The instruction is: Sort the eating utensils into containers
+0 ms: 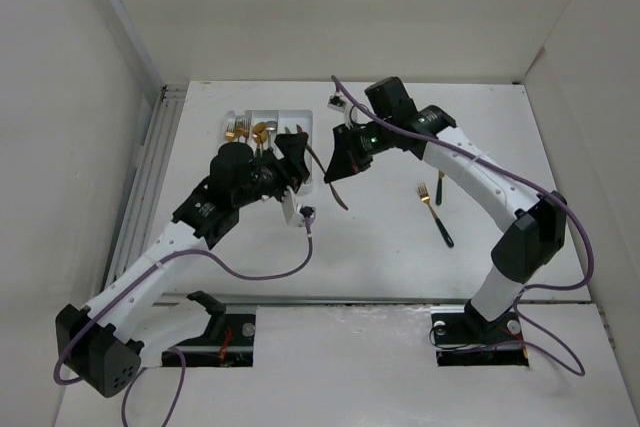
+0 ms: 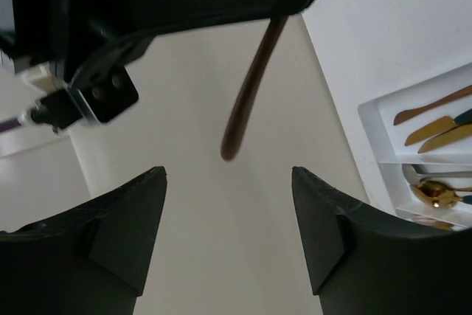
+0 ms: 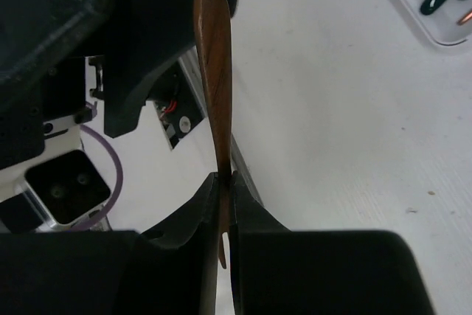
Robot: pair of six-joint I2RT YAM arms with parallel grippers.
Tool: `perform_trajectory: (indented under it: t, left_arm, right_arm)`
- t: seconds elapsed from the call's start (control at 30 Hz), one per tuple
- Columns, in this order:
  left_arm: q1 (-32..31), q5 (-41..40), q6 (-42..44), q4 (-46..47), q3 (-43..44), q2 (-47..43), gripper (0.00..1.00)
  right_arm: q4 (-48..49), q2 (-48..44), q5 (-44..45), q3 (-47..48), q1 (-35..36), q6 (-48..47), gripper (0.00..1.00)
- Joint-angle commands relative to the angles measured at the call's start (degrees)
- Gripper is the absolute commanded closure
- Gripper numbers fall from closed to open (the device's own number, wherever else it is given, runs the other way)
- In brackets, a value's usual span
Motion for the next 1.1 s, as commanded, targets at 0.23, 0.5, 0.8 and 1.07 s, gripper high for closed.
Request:
perform_trajectory:
  t: [0.23, 0.5, 0.8, 1.07]
  left_arm:
    - [-2.38, 1.91, 9.85, 1.15, -1.94, -0.85, 0.53]
    - [-4.75, 1.91, 10.47, 2.38, -2.99, -0.85, 0.59]
    - [-5.8, 0.59, 9.95, 0.8, -3.52, -0.85, 0.93]
    - [-5.8, -6.78, -4.24, 1.42, -2.74, 0.38, 1.0]
  right_arm:
    - [3.84, 0.0, 0.68, 1.81, 3.72, 4.57, 1.0]
    - [4.37, 0.61, 1.21, 2.34, 4.25, 5.62, 1.0]
    - [4.37, 1.66, 1.74, 4.71, 4.25, 5.62, 1.0]
    - [7.79, 1.67, 4.02, 5.24, 0.84, 8.61, 0.64]
